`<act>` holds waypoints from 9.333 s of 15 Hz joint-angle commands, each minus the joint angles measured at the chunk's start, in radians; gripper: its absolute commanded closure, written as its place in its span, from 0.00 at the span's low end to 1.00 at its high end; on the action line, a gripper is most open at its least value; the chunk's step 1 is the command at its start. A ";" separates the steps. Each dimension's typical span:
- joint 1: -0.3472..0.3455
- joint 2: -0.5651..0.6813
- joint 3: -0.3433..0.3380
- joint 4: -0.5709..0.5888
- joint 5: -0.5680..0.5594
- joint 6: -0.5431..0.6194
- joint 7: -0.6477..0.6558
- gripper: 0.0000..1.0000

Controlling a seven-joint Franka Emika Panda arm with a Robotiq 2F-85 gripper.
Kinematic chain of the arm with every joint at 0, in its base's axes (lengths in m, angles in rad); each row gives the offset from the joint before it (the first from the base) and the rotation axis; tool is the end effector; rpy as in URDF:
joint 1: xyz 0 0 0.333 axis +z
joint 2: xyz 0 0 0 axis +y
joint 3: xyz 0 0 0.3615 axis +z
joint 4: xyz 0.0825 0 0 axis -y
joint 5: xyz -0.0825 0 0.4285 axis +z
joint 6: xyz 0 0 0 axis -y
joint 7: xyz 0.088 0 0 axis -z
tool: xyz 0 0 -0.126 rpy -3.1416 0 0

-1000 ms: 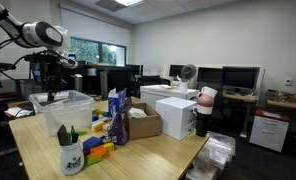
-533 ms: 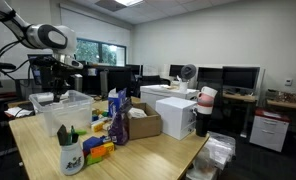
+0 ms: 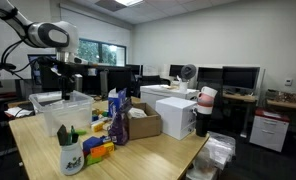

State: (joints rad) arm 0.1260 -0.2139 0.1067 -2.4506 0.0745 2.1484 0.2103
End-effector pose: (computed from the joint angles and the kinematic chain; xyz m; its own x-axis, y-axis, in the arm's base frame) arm 0.4550 0.1119 0.3701 0.9952 -0.0236 -0.0951 -0.0253 -0.9995 -0.0164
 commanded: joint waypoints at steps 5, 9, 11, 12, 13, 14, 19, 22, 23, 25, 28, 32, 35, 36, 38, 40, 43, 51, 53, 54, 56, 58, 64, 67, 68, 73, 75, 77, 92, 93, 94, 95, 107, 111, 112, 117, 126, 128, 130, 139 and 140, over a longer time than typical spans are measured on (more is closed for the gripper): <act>-0.070 -0.054 0.022 -0.035 -0.096 0.087 0.214 0.19; -0.110 -0.057 0.028 -0.042 -0.182 0.113 0.353 0.28; -0.125 -0.057 0.028 -0.042 -0.206 0.101 0.409 0.46; -0.132 -0.057 0.029 -0.043 -0.219 0.091 0.434 0.48; -0.136 -0.056 0.029 -0.044 -0.227 0.084 0.454 0.52; -0.139 -0.055 0.029 -0.047 -0.236 0.074 0.472 0.58; -0.132 -0.052 0.034 -0.063 -0.247 0.009 0.523 0.83; -0.107 -0.062 0.041 -0.070 -0.213 -0.063 0.505 0.95; -0.098 -0.066 0.044 -0.072 -0.202 -0.082 0.491 0.96; -0.075 -0.081 0.059 -0.074 -0.189 -0.125 0.481 0.99; -0.030 -0.100 0.083 -0.079 -0.155 -0.173 0.458 0.99; 0.028 -0.110 0.119 -0.076 -0.107 -0.221 0.437 0.98; 0.055 -0.099 0.139 -0.069 -0.086 -0.245 0.436 0.98; 0.063 -0.095 0.141 -0.067 -0.074 -0.255 0.428 0.98; 0.073 -0.088 0.145 -0.064 -0.057 -0.266 0.416 0.98; 0.083 -0.076 0.146 -0.059 -0.037 -0.274 0.382 0.98; 0.091 -0.059 0.147 -0.053 -0.015 -0.276 0.325 0.98; 0.088 -0.025 0.149 -0.044 -0.012 -0.260 0.251 0.98; 0.090 -0.023 0.143 -0.043 0.001 -0.248 0.209 0.98; 0.093 -0.020 0.141 -0.041 0.010 -0.241 0.177 0.98; 0.100 -0.018 0.138 -0.036 0.031 -0.224 0.113 0.98; 0.108 -0.014 0.137 -0.027 0.060 -0.205 0.036 0.98; 0.131 0.025 0.136 0.015 0.115 -0.172 -0.140 0.98; 0.141 0.066 0.131 0.046 0.149 -0.167 -0.242 0.98; 0.143 0.079 0.130 0.055 0.160 -0.165 -0.275 0.98; 0.146 0.171 0.131 0.121 0.212 -0.174 -0.410 0.98; 0.144 0.204 0.135 0.148 0.222 -0.182 -0.447 0.98; 0.141 0.232 0.138 0.173 0.230 -0.187 -0.475 0.98; 0.114 0.319 0.144 0.291 0.375 -0.120 -0.649 0.99; 0.113 0.324 0.145 0.297 0.392 -0.109 -0.656 0.99; 0.111 0.329 0.146 0.304 0.409 -0.099 -0.660 0.99; 0.111 0.335 0.147 0.313 0.424 -0.091 -0.665 0.99; 0.070 0.203 0.093 0.189 0.379 0.143 -0.514 0.99; 0.052 0.156 0.077 0.160 0.515 0.100 -0.655 0.99; 0.052 0.145 0.072 0.150 0.506 0.111 -0.637 0.99; 0.052 0.104 0.062 0.075 0.334 0.256 -0.430 0.99; 0.062 0.105 0.093 0.033 -0.102 0.137 -0.063 0.99; 0.078 0.106 0.102 0.045 -0.080 0.062 -0.088 0.99; 0.094 0.107 0.108 0.056 -0.015 0.020 -0.160 0.99; 0.148 0.164 0.113 0.131 0.281 -0.054 -0.490 0.98; 0.150 0.174 0.115 0.141 0.295 -0.068 -0.509 0.99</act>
State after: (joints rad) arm 0.2694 -0.0742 0.2205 -2.3511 0.2893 2.1344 -0.1887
